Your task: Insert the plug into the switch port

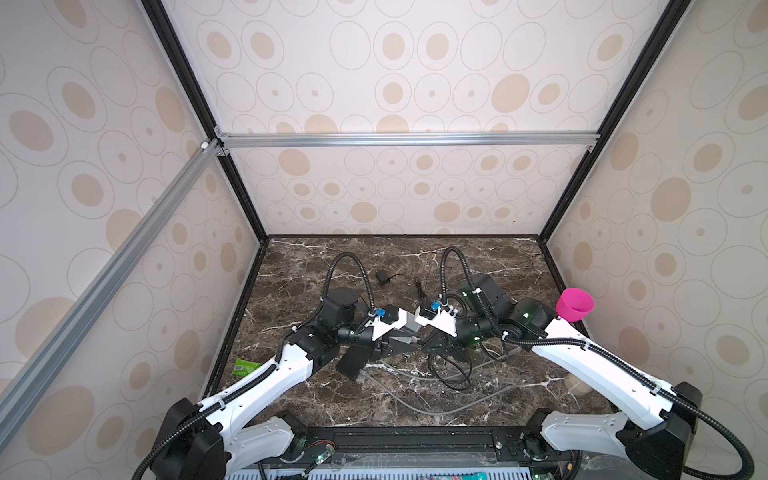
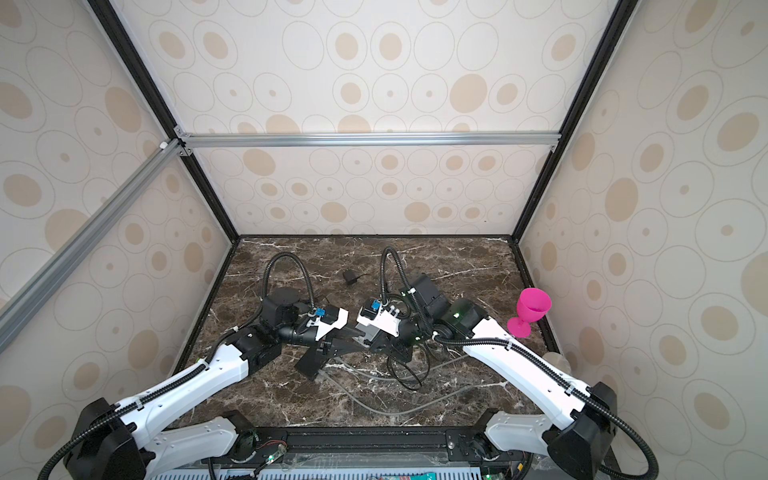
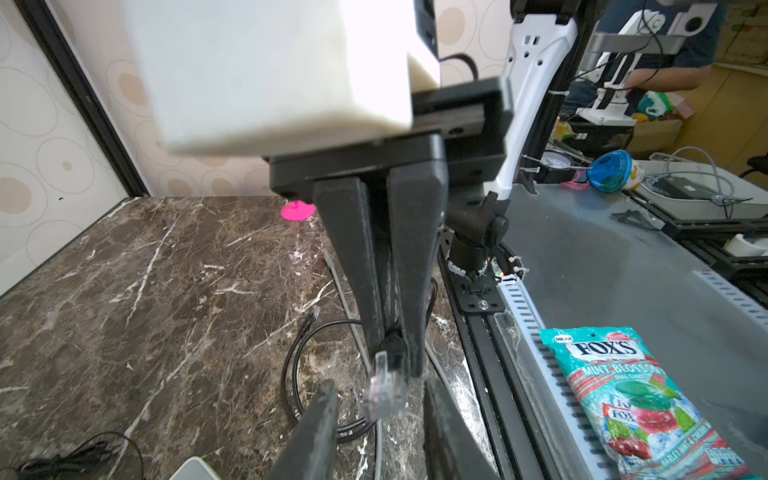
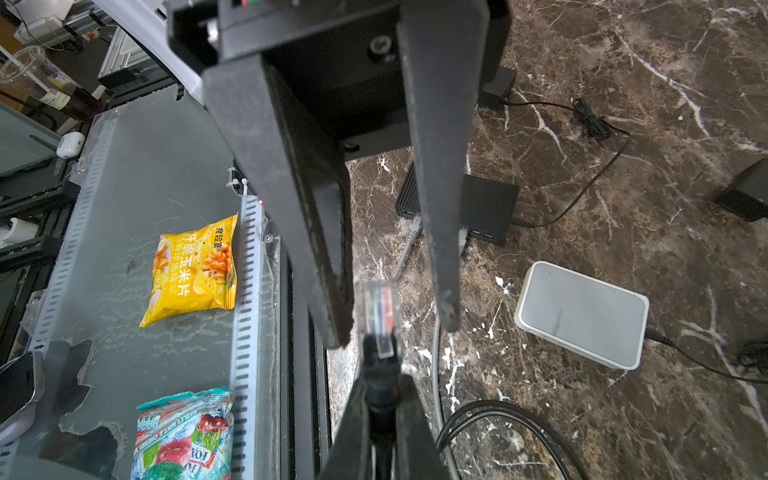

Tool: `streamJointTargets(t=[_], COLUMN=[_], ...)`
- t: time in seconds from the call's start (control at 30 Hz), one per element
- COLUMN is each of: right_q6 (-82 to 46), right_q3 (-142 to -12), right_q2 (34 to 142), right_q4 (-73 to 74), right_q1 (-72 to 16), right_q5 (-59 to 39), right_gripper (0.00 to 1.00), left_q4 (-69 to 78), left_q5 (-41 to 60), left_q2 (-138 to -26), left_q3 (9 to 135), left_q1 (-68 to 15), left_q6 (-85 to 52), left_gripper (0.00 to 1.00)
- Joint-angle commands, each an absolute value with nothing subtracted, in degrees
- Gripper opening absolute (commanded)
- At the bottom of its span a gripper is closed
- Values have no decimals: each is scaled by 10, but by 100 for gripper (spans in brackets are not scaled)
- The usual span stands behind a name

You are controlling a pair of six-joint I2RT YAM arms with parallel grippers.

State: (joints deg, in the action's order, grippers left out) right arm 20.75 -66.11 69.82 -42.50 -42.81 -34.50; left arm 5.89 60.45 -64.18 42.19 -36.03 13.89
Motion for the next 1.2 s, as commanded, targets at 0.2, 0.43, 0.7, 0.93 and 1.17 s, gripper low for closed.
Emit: streamJointTargets(t=[0.2,0.43,0.7,0.93,1.17], right_q6=[216,211,203,201,199], right_q3=[-650,-648,-649,-643,-626], right_q2=[687,679,677,673,662], right_q4=[-433,-422,-416,-411,-401], right_q1=[-432,-432,-433,-432,-433], right_q5=[-336,-336,-341,-344,-345], right_gripper=[0,0,0,22,24], left_q4=[80,66,58,39,32], left_q5=[641,635,633,629,625], left_q2=[-637,-641,-645,-645,-640], left_q3=[447,450,454,459,459], left_q1=[-363,-363,-362,-362,-362], left_q6=[126,132,134,147,155], left_gripper=[22,22,11,0,0])
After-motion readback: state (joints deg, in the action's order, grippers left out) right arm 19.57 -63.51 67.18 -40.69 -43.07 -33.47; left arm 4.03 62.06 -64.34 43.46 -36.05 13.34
